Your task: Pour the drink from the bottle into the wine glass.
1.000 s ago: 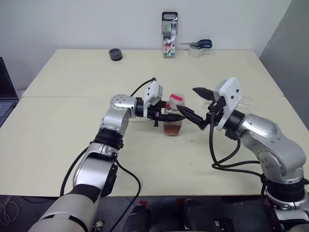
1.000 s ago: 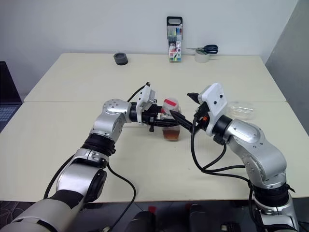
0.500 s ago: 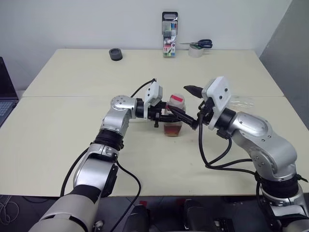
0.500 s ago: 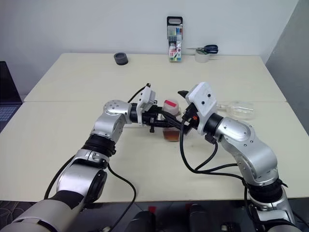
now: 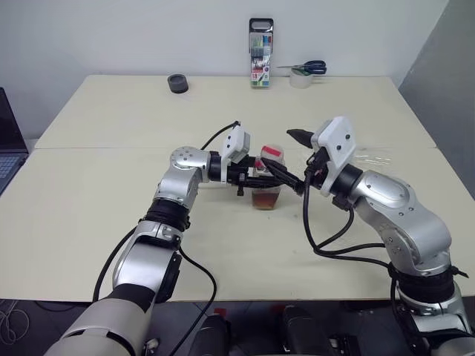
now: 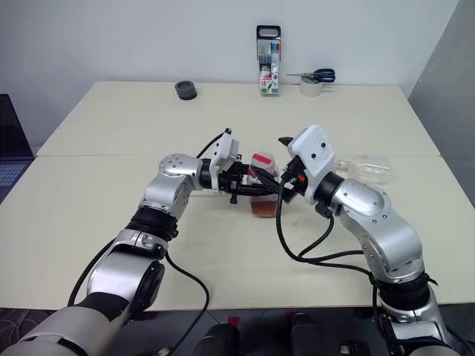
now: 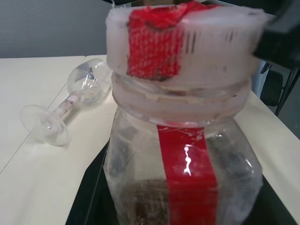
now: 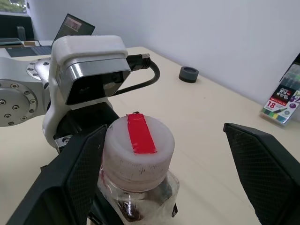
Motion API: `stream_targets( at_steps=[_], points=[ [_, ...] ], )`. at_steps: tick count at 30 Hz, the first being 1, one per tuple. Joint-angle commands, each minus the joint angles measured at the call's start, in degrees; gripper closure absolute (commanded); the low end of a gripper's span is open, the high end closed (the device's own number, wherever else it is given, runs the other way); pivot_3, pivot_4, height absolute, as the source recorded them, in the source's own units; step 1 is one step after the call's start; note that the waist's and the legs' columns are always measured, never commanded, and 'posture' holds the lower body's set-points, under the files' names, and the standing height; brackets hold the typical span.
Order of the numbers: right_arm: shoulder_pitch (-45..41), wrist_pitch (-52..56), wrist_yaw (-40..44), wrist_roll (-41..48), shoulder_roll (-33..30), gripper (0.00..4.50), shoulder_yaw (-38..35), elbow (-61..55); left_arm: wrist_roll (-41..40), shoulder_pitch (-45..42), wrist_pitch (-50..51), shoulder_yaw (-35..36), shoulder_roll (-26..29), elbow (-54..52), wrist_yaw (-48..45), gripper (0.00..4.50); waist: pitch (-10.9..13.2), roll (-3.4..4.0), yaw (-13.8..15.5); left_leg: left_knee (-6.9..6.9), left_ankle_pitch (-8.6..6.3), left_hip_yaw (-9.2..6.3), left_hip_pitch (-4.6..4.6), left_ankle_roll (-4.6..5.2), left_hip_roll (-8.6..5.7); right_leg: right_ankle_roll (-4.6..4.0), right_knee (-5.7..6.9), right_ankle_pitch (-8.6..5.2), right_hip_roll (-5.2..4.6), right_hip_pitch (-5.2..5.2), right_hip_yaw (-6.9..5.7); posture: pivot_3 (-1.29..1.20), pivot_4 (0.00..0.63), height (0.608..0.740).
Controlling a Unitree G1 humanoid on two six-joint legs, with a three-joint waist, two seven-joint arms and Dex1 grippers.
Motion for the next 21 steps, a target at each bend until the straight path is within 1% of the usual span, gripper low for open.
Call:
stream_targets(
  at_steps=[1, 21],
  points=[
    [0.18, 0.70, -0.05, 1.54, -0.23, 0.28, -2.72, -2.41, -0.71, -0.33, -0.73, 0.30, 0.16, -2.49, -0.41, 2.81, 0.00, 0.00, 0.00, 0.00, 0.00, 0.00, 0.00, 0.00, 0.00, 0.00, 0.00, 0.00, 0.00, 0.00, 0.00, 0.00, 0.150, 0.740],
    [1.18, 1.64, 0.28, 3.10, -1.76, 0.28, -3.44, -3.26, -0.65, -0.39, -1.11, 0.34, 0.21, -2.14, -0.45, 2.81, 0.00, 0.00, 0.00, 0.00, -0.01, 0.00, 0.00, 0.02, 0.00, 0.00, 0.00, 0.00, 0.00, 0.00, 0.00, 0.00, 0.150, 0.740]
  ],
)
